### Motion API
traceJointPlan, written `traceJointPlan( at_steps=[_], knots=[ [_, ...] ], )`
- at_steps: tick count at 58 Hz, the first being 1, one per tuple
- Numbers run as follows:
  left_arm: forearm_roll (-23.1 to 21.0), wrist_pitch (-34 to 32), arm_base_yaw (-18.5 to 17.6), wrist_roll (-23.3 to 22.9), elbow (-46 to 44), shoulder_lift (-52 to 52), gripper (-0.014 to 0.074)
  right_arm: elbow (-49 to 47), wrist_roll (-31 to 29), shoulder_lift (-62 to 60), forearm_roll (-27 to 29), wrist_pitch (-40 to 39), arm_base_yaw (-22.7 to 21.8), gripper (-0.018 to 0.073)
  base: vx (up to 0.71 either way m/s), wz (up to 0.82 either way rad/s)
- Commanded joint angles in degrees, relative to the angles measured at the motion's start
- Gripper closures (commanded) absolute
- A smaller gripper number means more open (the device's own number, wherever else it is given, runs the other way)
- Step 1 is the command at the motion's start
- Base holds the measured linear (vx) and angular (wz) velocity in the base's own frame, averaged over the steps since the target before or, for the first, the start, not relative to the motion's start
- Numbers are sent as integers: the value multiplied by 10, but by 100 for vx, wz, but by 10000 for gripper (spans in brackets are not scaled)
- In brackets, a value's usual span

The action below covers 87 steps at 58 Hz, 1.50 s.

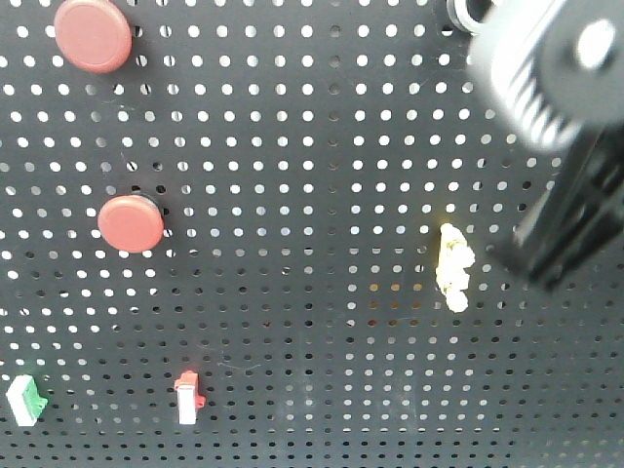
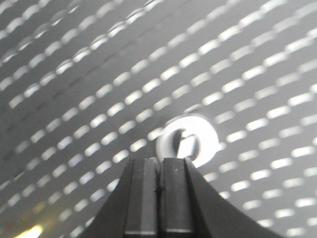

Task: Rotate knob clockwise with right arm
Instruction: 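Align the open right gripper over the knob and close on it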

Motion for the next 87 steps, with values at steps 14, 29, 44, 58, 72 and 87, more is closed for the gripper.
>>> traceJointPlan(
  at_steps=[14,29,44,58,72,87],
  knots=[
    [-3,-48,-5,-2,9,6,603,-18,8,-3,-56,-15,3,394,0,0],
    [-3,-48,-5,-2,9,6,603,-18,12,-3,-103,-13,2,272,0,0],
    [-3,-48,-5,-2,9,6,603,-18,33,-3,-125,-2,2,273,0,0],
    [-3,-48,-5,-2,9,6,603,-18,78,-3,-124,16,2,273,0,0],
    [-3,-48,-5,-2,9,6,603,-18,87,-2,-106,3,2,273,0,0],
    [-3,-48,-5,-2,9,6,603,-18,113,0,-110,-5,-3,273,0,0]
  ],
)
